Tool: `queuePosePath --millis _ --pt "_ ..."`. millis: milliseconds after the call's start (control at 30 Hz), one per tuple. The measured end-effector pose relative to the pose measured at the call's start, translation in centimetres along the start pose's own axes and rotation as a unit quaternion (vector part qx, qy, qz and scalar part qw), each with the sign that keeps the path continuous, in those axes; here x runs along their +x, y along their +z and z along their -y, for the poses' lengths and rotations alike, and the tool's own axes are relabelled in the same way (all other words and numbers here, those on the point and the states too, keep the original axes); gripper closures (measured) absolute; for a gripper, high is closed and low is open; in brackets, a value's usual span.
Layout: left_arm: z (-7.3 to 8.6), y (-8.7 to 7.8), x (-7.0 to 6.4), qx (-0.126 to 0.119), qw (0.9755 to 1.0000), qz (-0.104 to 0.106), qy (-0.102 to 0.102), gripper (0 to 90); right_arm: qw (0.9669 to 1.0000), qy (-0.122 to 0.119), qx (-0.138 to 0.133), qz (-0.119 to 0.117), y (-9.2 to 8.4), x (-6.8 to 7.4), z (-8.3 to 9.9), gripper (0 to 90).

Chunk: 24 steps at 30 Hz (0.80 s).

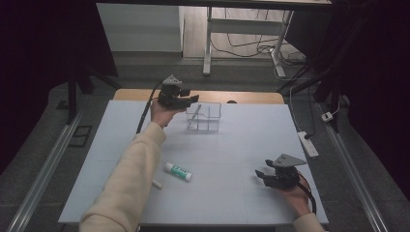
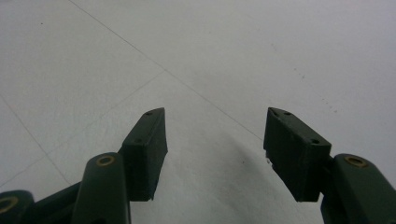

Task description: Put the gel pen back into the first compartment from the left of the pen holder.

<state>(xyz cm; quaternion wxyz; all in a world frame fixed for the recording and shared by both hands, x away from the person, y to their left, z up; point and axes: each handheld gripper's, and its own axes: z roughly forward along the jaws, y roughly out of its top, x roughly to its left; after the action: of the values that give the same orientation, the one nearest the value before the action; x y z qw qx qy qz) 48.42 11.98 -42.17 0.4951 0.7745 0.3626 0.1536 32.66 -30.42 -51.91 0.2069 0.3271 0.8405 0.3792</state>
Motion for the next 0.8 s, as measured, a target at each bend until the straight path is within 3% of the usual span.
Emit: queuePosePath --millis 367,800 --pt "1.1 -3.3 -0.5 0.021 0.9992 0.004 0.033 46.5 1.0000 -0.001 -0.006 -0.002 -0.3 0.2 0.0 38.9" --pt "2.6 -5.6 -1.7 0.034 0.9979 0.027 0.049 44.1 1.0000 -0.003 -0.005 -0.003 -0.6 0.4 0.0 38.9"
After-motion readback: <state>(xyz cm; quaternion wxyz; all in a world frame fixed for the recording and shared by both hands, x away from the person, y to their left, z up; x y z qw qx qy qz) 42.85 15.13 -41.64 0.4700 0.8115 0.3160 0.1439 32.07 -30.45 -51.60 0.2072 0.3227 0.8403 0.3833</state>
